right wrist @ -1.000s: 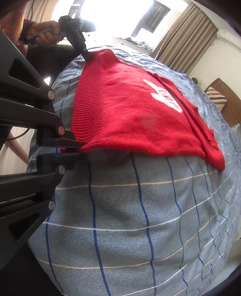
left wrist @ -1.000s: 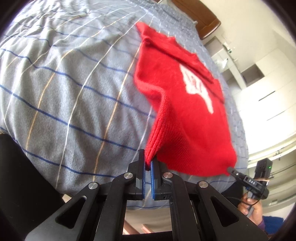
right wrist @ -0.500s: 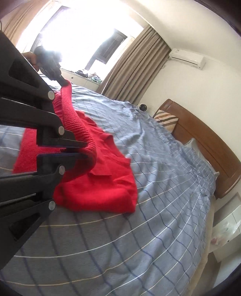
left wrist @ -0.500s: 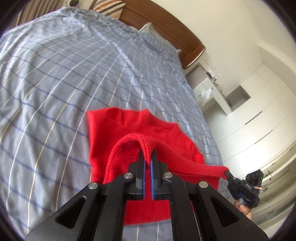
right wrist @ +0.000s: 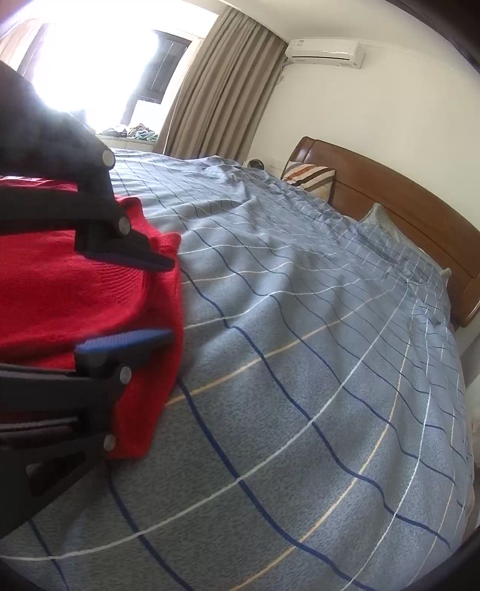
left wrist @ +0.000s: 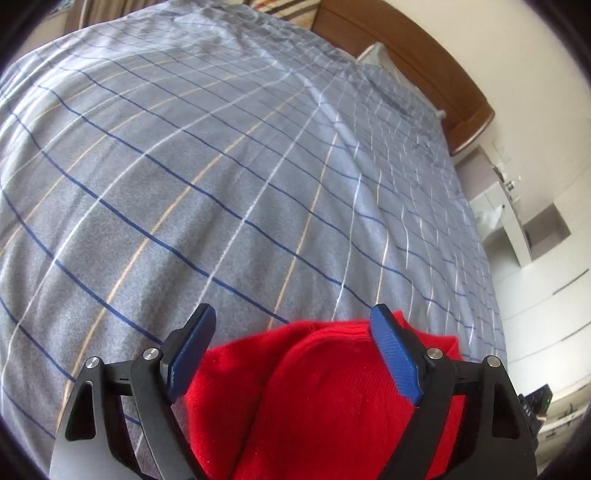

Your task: Fold small clothes

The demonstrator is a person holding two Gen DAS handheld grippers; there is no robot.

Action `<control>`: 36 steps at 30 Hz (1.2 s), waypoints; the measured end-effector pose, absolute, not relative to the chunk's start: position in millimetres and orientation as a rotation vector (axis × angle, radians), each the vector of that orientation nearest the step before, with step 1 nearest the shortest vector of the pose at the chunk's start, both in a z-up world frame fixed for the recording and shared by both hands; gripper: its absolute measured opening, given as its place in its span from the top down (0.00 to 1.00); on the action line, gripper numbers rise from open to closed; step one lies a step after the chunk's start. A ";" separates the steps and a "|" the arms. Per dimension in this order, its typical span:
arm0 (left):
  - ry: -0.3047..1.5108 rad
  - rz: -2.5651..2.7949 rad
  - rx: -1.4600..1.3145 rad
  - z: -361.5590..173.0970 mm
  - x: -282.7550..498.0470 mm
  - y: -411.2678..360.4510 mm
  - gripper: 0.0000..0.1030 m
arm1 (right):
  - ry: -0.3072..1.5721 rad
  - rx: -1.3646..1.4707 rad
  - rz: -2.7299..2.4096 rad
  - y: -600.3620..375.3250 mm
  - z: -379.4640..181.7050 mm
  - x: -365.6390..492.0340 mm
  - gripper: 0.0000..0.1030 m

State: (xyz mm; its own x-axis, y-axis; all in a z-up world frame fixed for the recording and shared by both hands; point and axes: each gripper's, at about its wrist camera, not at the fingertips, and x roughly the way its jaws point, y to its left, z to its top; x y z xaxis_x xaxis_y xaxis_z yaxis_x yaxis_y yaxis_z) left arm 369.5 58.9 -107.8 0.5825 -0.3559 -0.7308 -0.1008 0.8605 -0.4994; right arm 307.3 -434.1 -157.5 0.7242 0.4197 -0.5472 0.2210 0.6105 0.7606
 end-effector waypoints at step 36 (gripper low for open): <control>0.864 -0.103 -0.052 -147.0 107.6 40.3 0.02 | 0.669 0.131 0.037 -362.0 -149.7 -17.5 0.45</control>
